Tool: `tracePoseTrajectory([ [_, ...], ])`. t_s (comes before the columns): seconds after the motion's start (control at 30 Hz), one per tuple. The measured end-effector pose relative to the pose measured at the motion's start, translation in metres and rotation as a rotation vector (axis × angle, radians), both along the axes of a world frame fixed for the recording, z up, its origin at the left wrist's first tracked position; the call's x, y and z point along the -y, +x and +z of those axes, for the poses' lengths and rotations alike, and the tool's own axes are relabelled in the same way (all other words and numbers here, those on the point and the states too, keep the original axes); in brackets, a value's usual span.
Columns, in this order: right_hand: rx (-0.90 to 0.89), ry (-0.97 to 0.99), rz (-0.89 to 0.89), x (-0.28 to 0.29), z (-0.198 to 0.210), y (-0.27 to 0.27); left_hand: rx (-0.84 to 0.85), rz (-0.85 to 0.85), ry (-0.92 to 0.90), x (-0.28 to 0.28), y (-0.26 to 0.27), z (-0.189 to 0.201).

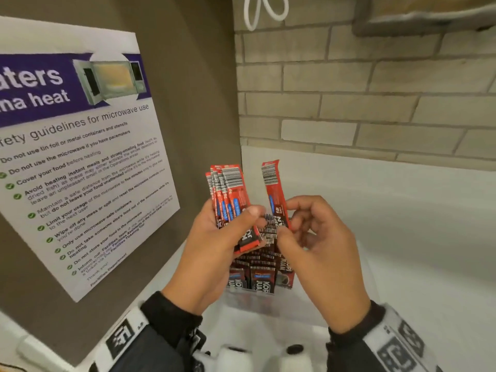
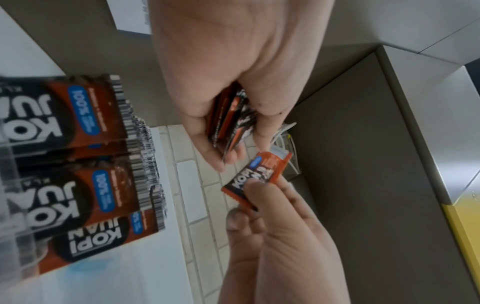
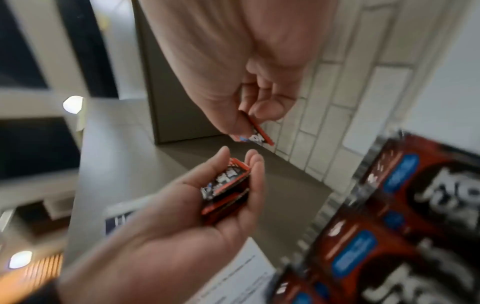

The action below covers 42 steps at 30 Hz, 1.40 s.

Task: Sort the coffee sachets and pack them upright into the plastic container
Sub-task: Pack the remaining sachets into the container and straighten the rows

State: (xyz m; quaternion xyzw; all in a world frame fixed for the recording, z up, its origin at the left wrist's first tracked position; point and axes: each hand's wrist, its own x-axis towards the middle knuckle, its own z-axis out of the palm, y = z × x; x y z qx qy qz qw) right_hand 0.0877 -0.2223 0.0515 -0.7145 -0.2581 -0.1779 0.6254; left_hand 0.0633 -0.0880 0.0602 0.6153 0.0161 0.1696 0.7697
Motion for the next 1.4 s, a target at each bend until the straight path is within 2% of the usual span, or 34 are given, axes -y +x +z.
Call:
tracePoseTrajectory([
  [0.07, 0.149, -0.183, -0.048, 0.001, -0.003, 0.0, 0.008, -0.026, -0.017, 0.004, -0.001, -0.001],
  [0.17, 0.17, -0.326, 0.013, 0.003, -0.007, -0.002, 0.023, -0.017, -0.067, 0.006, -0.001, -0.002],
  [0.23, 0.11, -0.242, 0.023, 0.004, -0.008, -0.002, 0.034, 0.016, -0.114, 0.005, 0.0, -0.001],
  [0.3, -0.044, -0.115, 0.025, 0.005, -0.007, -0.001, 0.042, 0.032, -0.153, 0.003, 0.001, -0.001],
  [0.4, -0.367, 0.06, 0.219, 0.004, -0.005, 0.001, 0.045, 0.017, -0.171, 0.004, -0.001, -0.003],
  [0.47, -0.456, 0.153, 0.272, 0.007, -0.002, 0.002, 0.049, 0.005, -0.162, 0.004, -0.004, -0.005],
  [0.67, -0.411, 0.237, 0.222, 0.026, 0.013, 0.012, 0.082, 0.067, -0.144, -0.013, -0.009, -0.006],
  [0.8, -0.429, 0.468, 0.298, 0.028, 0.024, 0.014, 0.049, 0.04, -0.069, -0.004, -0.013, -0.013],
  [0.9, -0.367, 0.479, 0.311, 0.035, 0.039, 0.014, 0.044, 0.006, -0.024, -0.001, -0.018, -0.017],
  [1.0, -0.184, 0.378, 0.155, 0.06, 0.057, 0.017, 0.097, 0.056, -0.021, -0.019, -0.021, -0.008],
  [1.07, -0.113, 0.178, 0.048, 0.075, 0.058, 0.02, 0.139, 0.112, -0.052, -0.032, -0.023, -0.001],
  [1.2, -0.195, -0.318, 0.001, 0.065, 0.018, 0.021, 0.155, 0.168, -0.071, -0.042, -0.026, 0.001],
  [1.3, -0.24, -0.454, -0.029, 0.048, -0.008, 0.022, 0.128, 0.164, -0.05, -0.039, -0.029, -0.004],
  [1.4, -0.263, -0.462, -0.042, 0.038, -0.02, 0.027, 0.115, 0.156, -0.052, -0.039, -0.032, -0.009],
])
